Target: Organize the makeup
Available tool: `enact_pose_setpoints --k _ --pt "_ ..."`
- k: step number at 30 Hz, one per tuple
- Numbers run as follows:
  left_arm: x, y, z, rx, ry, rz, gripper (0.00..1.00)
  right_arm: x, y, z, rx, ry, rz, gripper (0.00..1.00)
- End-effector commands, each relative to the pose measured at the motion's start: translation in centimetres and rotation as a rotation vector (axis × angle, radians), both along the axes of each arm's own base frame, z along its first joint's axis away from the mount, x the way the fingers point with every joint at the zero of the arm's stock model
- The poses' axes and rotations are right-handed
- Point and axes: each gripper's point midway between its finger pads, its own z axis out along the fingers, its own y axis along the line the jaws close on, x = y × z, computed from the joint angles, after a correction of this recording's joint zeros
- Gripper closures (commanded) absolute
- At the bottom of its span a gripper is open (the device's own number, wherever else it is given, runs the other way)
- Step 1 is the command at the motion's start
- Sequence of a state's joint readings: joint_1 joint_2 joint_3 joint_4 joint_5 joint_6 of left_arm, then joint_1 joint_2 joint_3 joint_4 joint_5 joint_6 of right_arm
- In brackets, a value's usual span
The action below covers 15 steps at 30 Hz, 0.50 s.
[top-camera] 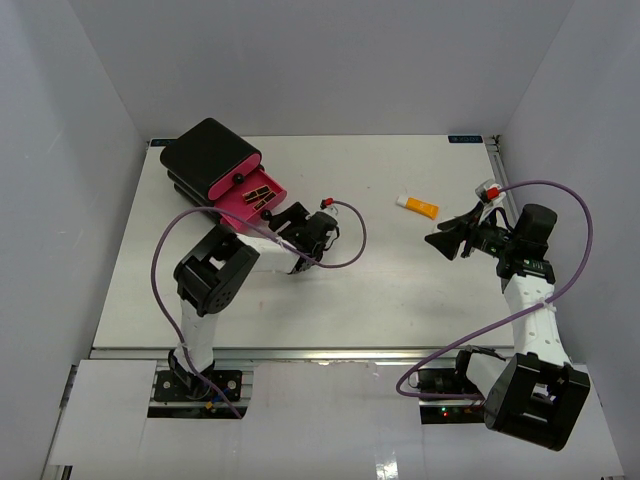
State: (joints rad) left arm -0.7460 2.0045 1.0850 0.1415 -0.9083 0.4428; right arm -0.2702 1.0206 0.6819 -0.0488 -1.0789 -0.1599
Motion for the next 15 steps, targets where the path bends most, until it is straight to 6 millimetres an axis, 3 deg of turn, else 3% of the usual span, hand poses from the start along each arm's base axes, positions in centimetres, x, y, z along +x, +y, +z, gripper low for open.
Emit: enact_pose_setpoints --k 1,15 --pt "0.7 1.3 1.4 0.042 -0.075 0.048 0.16 -0.1 0.0 0.6 0.007 -0.029 0.014 0.34" --pt "4.7 4.4 1.5 -0.027 -0.035 0.154 0.13 -0.2 -0.2 0.8 0.012 -0.031 0.008 0.34"
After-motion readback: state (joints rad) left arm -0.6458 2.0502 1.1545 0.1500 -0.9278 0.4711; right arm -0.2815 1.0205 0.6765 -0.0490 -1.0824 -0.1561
